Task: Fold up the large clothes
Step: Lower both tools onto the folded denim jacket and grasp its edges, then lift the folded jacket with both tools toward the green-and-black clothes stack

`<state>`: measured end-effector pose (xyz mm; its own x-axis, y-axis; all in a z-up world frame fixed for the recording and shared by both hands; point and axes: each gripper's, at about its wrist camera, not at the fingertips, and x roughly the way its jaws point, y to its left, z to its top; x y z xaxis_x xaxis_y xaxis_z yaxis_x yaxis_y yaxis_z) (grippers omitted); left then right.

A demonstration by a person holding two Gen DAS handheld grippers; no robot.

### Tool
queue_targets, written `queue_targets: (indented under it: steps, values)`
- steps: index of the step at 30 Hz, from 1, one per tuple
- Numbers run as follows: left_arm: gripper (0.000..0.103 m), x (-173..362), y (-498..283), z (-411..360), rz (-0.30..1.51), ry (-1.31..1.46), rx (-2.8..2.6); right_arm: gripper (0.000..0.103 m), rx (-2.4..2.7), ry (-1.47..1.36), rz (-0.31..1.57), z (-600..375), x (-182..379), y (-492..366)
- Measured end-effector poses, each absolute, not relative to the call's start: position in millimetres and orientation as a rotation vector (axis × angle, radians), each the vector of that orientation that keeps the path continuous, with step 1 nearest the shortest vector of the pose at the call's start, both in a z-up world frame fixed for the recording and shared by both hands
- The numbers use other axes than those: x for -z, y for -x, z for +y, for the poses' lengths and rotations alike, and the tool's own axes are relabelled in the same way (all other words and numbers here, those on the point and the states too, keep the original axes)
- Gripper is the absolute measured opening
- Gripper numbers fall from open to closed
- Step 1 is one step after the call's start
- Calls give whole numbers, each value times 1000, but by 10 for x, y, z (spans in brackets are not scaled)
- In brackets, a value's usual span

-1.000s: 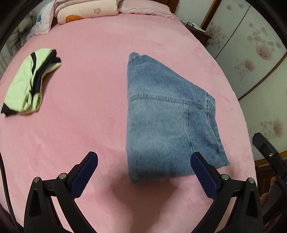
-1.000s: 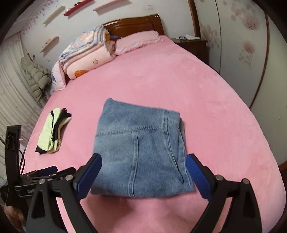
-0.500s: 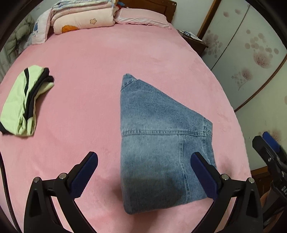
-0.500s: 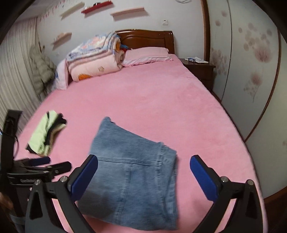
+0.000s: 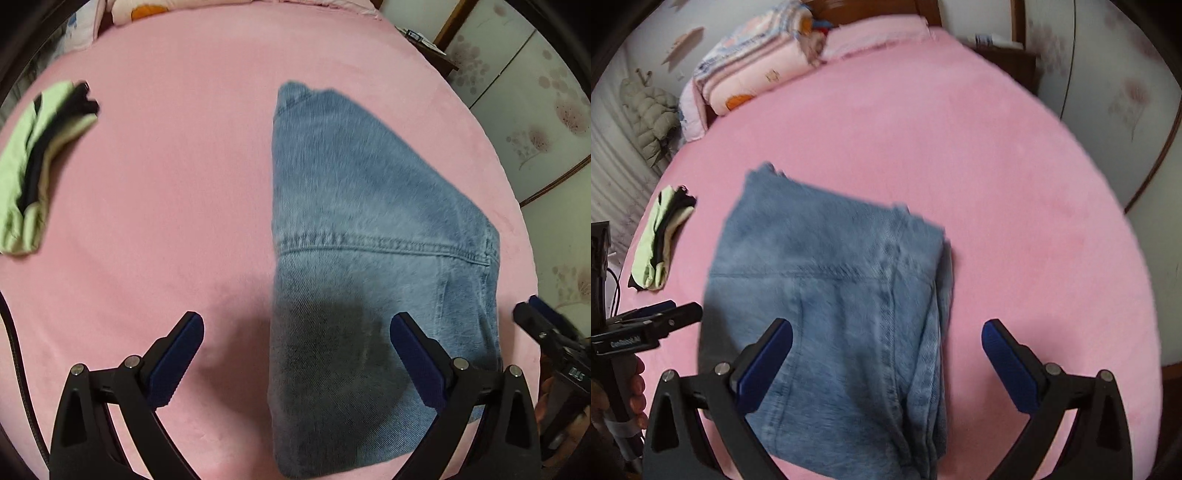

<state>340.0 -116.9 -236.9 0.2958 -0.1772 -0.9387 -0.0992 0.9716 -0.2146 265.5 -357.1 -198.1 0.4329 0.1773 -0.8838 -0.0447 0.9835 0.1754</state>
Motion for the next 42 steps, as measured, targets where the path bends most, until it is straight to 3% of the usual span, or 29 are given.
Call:
queue_targets:
  steps: [12, 15, 20, 30, 33, 35, 37, 38, 40, 42]
  values:
    - [101, 2818, -3443, -1207, 1304, 310, 120, 99, -159, -298, 1230, -3925, 2623, -2782]
    - [100, 2702, -3450, -1212, 1270, 286, 105, 89, -181, -321, 1227, -3928, 2576, -2799]
    - [100, 2668, -3496, -1284, 1288, 236, 144, 89, -202, -246, 1232, -3784, 2428, -2846]
    - [101, 3096, -3557, -1086, 1362, 453, 248, 90, -326, -377, 1289, -3889, 2862, -3030]
    - [95, 3156, -3573, -1117, 1360, 486, 285, 90, -398, -410, 1288, -3843, 2959, -3090]
    - [91, 3128, -3572, -1204, 1360, 457, 277, 85, -434, -406, 1286, -3787, 2982, -3130]
    - [79, 3075, -3563, -1275, 1354, 418, 252, 58, -480, -404, 1291, -3708, 2985, -3161]
    - [74, 3035, -3540, -1285, 1348, 407, 235, 56, -479, -399, 1294, -3688, 2968, -3163]
    - [54, 2922, -3511, -1248, 1338, 401, 209, 35, -457, -378, 1284, -3668, 2878, -3137]
    - [45, 2779, -3450, -1250, 1322, 403, 199, 27, -450, -397, 1268, -3678, 2751, -3083]
